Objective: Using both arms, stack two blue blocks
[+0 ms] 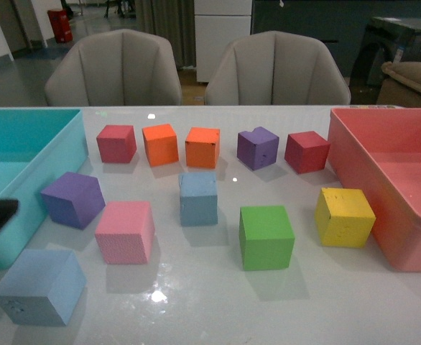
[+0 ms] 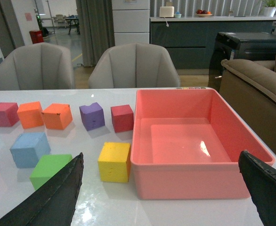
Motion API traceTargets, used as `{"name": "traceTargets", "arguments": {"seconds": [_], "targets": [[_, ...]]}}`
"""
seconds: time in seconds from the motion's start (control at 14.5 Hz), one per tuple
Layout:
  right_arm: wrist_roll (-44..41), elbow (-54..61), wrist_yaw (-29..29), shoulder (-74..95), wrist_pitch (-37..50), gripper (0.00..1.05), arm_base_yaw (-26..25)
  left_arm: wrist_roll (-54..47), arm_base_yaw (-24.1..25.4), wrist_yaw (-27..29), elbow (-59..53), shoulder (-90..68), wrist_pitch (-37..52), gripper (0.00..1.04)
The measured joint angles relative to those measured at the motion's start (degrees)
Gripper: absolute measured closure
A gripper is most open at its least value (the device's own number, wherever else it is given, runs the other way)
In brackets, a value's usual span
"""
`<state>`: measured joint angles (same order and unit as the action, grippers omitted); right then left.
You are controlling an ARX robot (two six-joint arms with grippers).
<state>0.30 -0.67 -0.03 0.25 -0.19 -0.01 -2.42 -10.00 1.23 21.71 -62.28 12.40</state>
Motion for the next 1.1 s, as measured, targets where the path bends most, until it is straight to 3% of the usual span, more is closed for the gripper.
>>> {"name": "traceTargets", "arguments": {"seconds": [0.62,1.1], "targets": [[0.0,0.0,0.0,0.0,0.0,0.06,0.0,3.7,2.6,-5.2,9.8,-24.1,-4.5,0.07],[0.0,0.0,0.0,0.0,0.0,0.06,0.0,4.0,4.0,-2.5,13.4,-33.0,-2.3,0.07]]}}
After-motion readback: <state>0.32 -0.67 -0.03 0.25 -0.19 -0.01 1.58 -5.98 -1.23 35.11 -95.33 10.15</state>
